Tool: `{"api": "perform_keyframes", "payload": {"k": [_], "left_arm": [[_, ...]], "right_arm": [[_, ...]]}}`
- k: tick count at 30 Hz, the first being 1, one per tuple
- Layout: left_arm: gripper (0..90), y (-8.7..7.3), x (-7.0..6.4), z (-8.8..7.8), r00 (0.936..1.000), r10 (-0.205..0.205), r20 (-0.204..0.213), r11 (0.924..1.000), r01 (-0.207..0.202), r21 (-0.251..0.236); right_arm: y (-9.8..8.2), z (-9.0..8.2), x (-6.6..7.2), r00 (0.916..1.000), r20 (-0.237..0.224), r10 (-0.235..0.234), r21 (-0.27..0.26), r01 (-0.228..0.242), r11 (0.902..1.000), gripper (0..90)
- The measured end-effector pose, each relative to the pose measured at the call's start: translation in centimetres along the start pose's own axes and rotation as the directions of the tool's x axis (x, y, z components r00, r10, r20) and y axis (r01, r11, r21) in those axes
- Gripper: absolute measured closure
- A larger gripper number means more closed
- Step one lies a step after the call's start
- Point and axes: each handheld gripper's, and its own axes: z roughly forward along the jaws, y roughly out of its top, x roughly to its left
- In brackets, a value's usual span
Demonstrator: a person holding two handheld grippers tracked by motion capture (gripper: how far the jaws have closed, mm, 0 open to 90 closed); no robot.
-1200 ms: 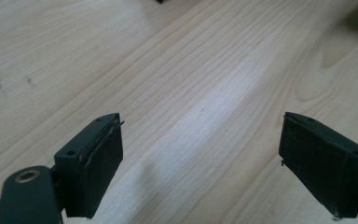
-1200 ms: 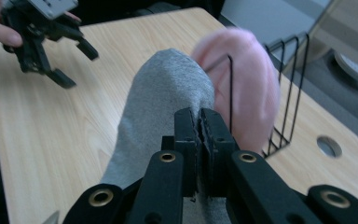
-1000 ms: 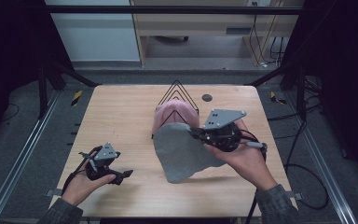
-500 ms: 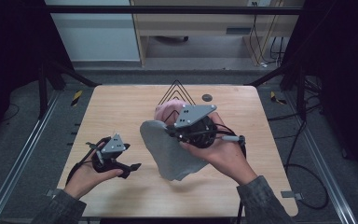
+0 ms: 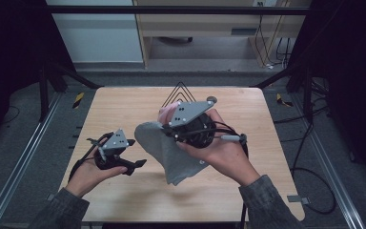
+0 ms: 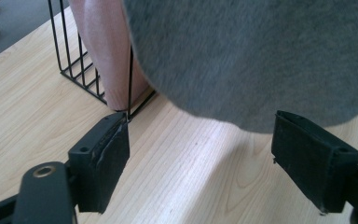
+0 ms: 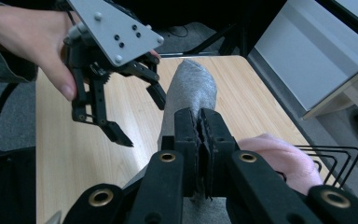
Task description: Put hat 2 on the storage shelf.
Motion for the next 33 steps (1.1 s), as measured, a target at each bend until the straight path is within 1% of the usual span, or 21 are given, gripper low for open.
{"api": "perform_keyframes", "payload": {"k": [2, 4, 5, 6, 8, 9, 10, 11, 14, 15, 16, 18, 20, 21, 22, 23, 24, 27, 28, 30, 33], "left_arm": [[22.0, 0.2, 0.0, 0.2, 1.0, 0.002, -0.004, 0.9999, -0.002, -0.017], [27.5, 0.3, 0.2, 0.5, 1.0, -0.003, -0.003, 0.9995, 0.003, -0.031], [30.8, 0.3, 0.2, 0.5, 1.0, -0.003, -0.003, 0.9995, 0.003, -0.031], [30.8, 0.4, 0.3, 0.7, 0.9999, -0.013, -0.002, 0.9994, 0.013, -0.032], [40.2, 0.5, 0.5, 1.0, 0.9997, -0.025, -0.003, 0.999, 0.025, -0.037], [52.9, 0.8, 0.6, 1.3, 0.9998, -0.02, 0.007, 0.9985, 0.02, -0.05], [57.0, 1.0, 0.6, 1.6, 0.9997, -0.018, 0.014, 0.9981, 0.019, -0.058], [64.1, 1.1, 0.5, 1.8, 0.9996, -0.014, 0.023, 0.9979, 0.015, -0.063], [78.3, 1.5, 0.4, 2.3, 0.9994, -0.001, 0.034, 0.9978, 0.003, -0.066], [78.3, 1.7, 0.3, 2.5, 0.9991, 0.006, 0.041, 0.9979, -0.003, -0.064], [85.1, 2.0, 0.1, 2.8, 0.9989, 0.015, 0.043, 0.9986, -0.013, -0.052], [86.2, 2.2, 0.0, 2.8, 0.9987, 0.018, 0.048, 0.9991, -0.017, -0.04], [86.4, 2.7, -0.2, 2.7, 0.9982, 0.033, 0.05, 0.9994, -0.032, -0.011], [86.5, 2.7, -0.2, 2.7, 0.9982, 0.033, 0.05, 0.9994, -0.032, -0.011], [86.5, 3.1, -0.3, 2.3, 0.9974, 0.048, 0.053, 0.9988, -0.048, 0.004], [86.6, 3.1, -0.3, 2.3, 0.9974, 0.048, 0.053, 0.9988, -0.048, 0.004], [86.6, 3.7, -0.5, 1.8, 0.9965, 0.067, 0.05, 0.9973, -0.068, 0.026], [86.5, 4.3, -0.6, 1.4, 0.9959, 0.078, 0.045, 0.9955, -0.08, 0.049], [86.6, 4.9, -0.7, 0.9, 0.9947, 0.095, 0.038, 0.9929, -0.097, 0.068], [86.6, 5.1, -0.7, 0.7, 0.994, 0.104, 0.036, 0.9916, -0.106, 0.074], [86.5, 6.0, -0.6, -0.2, 0.9926, 0.12, 0.014, 0.9877, -0.121, 0.099]], "right_arm": [[0.1, 0.1, 0.0, 1.0, -0.002, -0.003, 0.0, 0.003, 1.0, 86.2], [0.1, 0.1, 0.1, 1.0, -0.003, -0.002, 0.0, 0.002, 1.0, 86.2], [0.1, 0.1, 0.1, 1.0, -0.003, -0.002, 0.0, 0.002, 1.0, 86.2], [0.0, 0.2, 0.1, 1.0, -0.003, -0.001, 0.001, 0.001, 1.0, 86.2], [-0.1, 0.2, 0.0, 1.0, -0.002, 0.005, 0.004, -0.005, 1.0, 86.2], [-0.4, 0.3, -0.1, 0.9999, -0.001, 0.011, 0.005, -0.011, 0.9999, 86.2], [-0.5, 0.3, -0.1, 0.9999, -0.001, 0.016, 0.005, -0.016, 0.9999, 86.2], [-0.8, 0.3, -0.2, 0.9998, 0.001, 0.021, 0.009, -0.021, 0.9997, 86.2], [-1.5, 0.4, -0.5, 0.9994, 0.004, 0.035, 0.014, -0.035, 0.9993, 86.2], [-1.8, 0.3, -0.6, 0.999, 0.007, 0.044, 0.018, -0.044, 0.9989, 86.2], [-2.7, 0.2, -1.1, 0.998, 0.017, 0.062, 0.023, -0.062, 0.9978, 86.2], [-3.5, 0.0, -1.6, 0.9958, 0.029, 0.087, 0.026, -0.088, 0.9958, 86.2], [-4.4, -0.2, -2.3, 0.9929, 0.041, 0.112, 0.029, -0.113, 0.9932, 86.2], [-4.4, -0.2, -2.3, 0.9929, 0.041, 0.112, 0.029, -0.113, 0.9932, 86.2], [-5.2, -0.5, -2.9, 0.9889, 0.053, 0.139, 0.029, -0.14, 0.9897, 86.2], [-5.5, -0.5, -3.2, 0.9871, 0.056, 0.15, 0.028, -0.152, 0.988, 86.2], [-5.8, -0.6, -3.5, 0.9845, 0.062, 0.164, 0.025, -0.166, 0.9858, 86.2], [-6.4, -0.7, -3.9, 0.9809, 0.07, 0.182, 0.024, -0.184, 0.9827, 86.2], [-6.6, -0.7, -4.0, 0.9798, 0.073, 0.186, 0.023, -0.188, 0.9818, 86.2], [-6.7, -0.6, -4.1, 0.9791, 0.074, 0.189, 0.022, -0.191, 0.9813, 86.2], [-7.1, -0.5, -4.4, 0.9755, 0.075, 0.207, 0.011, -0.208, 0.978, 86.2]]}}
